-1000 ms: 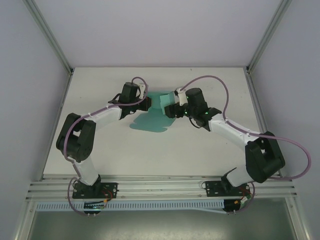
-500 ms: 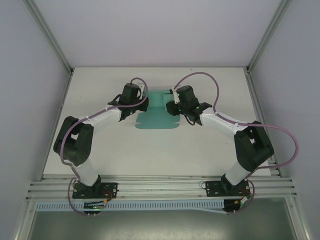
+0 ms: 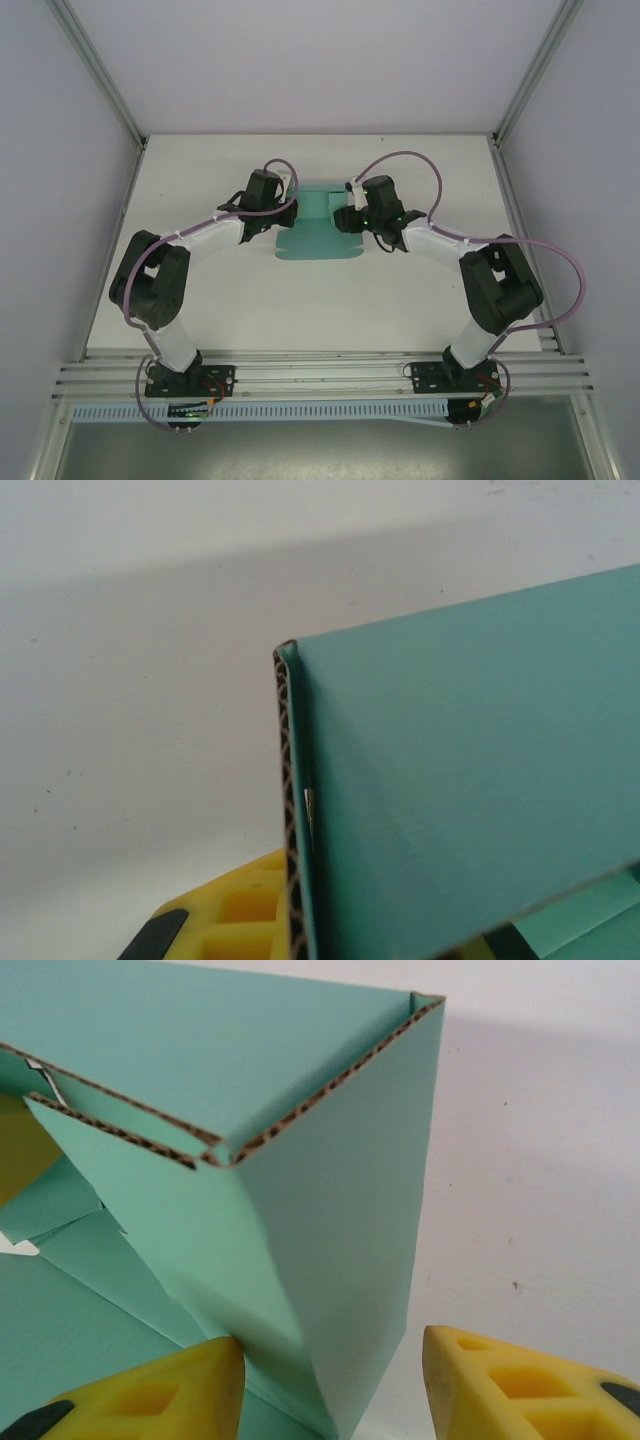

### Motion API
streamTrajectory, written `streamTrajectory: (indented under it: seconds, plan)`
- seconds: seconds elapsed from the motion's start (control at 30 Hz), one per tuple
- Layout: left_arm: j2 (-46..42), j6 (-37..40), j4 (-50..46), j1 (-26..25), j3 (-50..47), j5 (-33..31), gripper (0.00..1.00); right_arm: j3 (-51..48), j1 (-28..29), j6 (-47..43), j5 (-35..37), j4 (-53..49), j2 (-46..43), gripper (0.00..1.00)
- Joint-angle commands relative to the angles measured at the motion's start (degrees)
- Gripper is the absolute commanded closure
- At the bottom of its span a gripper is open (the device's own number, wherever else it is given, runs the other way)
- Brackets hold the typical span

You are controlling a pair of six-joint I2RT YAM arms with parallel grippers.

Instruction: Assemble paper box

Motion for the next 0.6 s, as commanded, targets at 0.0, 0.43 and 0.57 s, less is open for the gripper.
streamTrajectory:
  seconds: [0.0,0.43,0.57]
  plan:
    - [-0.67,1.56,0.72,-2.03,0.72,10.45,1.00,-1.31,-1.43,-0.36,-0.32,3.78,0.84,0.49]
    - [1.38,0.49,-1.33,-2.46,2.64,7.93,1.00,2.05,-1.71,0.41,-7.73,5.10,3.75,0.45]
    - [2.58,-0.77,-1.50,-2.51,3.71,8.24,1.00,2.37,-1.59,1.98,-9.54,5.63,3.57,0.42]
